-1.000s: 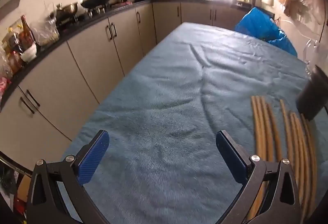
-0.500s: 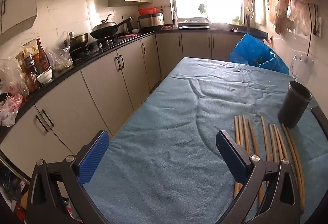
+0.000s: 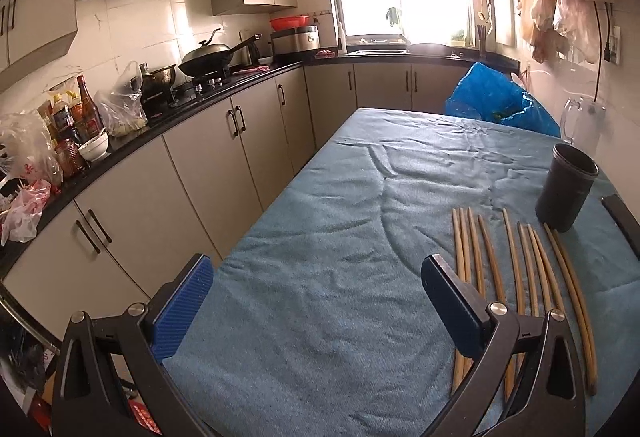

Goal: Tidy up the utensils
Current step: 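Move both tools over the row of wooden chopsticks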

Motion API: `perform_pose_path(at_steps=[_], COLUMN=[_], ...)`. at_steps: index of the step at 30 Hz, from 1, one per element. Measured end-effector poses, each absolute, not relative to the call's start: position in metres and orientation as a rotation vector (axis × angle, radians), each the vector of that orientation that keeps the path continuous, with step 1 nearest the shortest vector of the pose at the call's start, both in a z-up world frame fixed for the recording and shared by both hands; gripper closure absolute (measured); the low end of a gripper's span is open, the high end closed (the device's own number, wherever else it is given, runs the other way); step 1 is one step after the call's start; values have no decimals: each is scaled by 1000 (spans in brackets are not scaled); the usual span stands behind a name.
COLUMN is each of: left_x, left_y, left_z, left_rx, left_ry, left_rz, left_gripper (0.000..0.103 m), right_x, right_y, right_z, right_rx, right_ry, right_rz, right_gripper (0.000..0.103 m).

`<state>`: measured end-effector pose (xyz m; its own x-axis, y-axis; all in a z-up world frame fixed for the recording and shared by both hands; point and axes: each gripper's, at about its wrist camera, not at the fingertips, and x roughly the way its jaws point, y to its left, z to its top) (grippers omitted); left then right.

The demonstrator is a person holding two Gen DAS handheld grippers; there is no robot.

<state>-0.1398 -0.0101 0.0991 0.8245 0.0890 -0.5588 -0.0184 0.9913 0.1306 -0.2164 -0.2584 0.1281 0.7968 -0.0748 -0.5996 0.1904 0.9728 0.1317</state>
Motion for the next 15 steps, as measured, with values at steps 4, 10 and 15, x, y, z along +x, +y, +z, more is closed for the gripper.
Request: perform_pose_path(at_steps=[4,10,15], left_x=[-144,-147,-149], left_y=[-14,-22,-30], left_z=[101,100,98], left_rx=[126,140,164], left_ry=[594,599,607], left_rz=[49,53,61], left_gripper=[0,0,0], right_x=[-221,-226,-226], right_y=[-258,-259,-262], right_z=[127,125,117], right_rx=[198,199,228], right_ry=[645,632,652], right_rz=[-142,-139,-101], right_gripper=[3,4,13])
